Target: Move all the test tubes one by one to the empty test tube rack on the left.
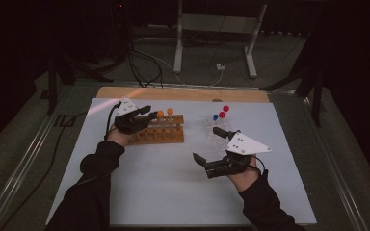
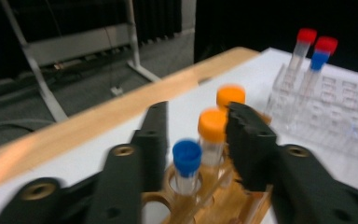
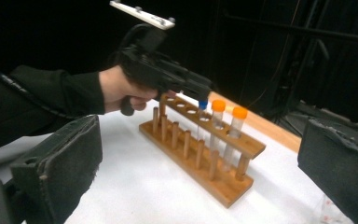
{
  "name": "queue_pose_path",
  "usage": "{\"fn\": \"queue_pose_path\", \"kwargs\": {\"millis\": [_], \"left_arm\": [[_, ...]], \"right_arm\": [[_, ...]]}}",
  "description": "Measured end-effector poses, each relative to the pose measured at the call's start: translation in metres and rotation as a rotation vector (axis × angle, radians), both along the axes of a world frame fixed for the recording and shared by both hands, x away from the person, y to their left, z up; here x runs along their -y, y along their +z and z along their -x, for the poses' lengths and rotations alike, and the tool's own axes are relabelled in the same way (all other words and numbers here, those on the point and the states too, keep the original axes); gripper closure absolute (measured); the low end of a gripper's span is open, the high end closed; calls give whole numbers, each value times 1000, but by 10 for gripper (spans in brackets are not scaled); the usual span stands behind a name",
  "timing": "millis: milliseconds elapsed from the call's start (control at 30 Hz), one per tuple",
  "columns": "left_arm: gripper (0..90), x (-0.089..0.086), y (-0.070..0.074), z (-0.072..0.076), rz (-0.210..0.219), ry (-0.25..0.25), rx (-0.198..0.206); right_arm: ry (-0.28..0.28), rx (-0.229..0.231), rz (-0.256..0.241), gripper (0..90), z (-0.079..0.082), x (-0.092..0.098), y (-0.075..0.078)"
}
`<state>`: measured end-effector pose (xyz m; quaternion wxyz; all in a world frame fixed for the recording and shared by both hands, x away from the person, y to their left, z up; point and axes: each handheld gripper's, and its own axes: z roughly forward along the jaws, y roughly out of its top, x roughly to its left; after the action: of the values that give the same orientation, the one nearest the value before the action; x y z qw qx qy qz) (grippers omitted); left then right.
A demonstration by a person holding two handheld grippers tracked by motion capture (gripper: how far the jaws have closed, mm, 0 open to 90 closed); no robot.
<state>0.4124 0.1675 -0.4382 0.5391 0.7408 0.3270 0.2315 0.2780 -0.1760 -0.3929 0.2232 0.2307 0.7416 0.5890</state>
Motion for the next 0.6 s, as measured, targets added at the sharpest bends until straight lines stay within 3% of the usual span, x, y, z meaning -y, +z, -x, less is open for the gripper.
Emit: {"fn": "queue_pose_path", "kwargs": {"millis": [100, 233, 400, 500, 600], "left_arm": [[373, -7, 16, 9, 51, -18, 0], [212, -10, 31, 23, 65, -53, 14], [39, -12, 36, 43, 78, -164, 4], [23, -12, 37, 54, 88, -179, 1], [16, -11, 35, 65, 103, -199, 0]], "right_arm": [[-8, -1, -11, 0, -2, 7, 7], [-40, 0, -3, 0, -9, 15, 14], [-55, -17, -15, 0, -20, 21, 17], [-69, -43, -16, 0, -26, 23, 16], [-92, -63, 19, 0, -33, 23, 10]]}}
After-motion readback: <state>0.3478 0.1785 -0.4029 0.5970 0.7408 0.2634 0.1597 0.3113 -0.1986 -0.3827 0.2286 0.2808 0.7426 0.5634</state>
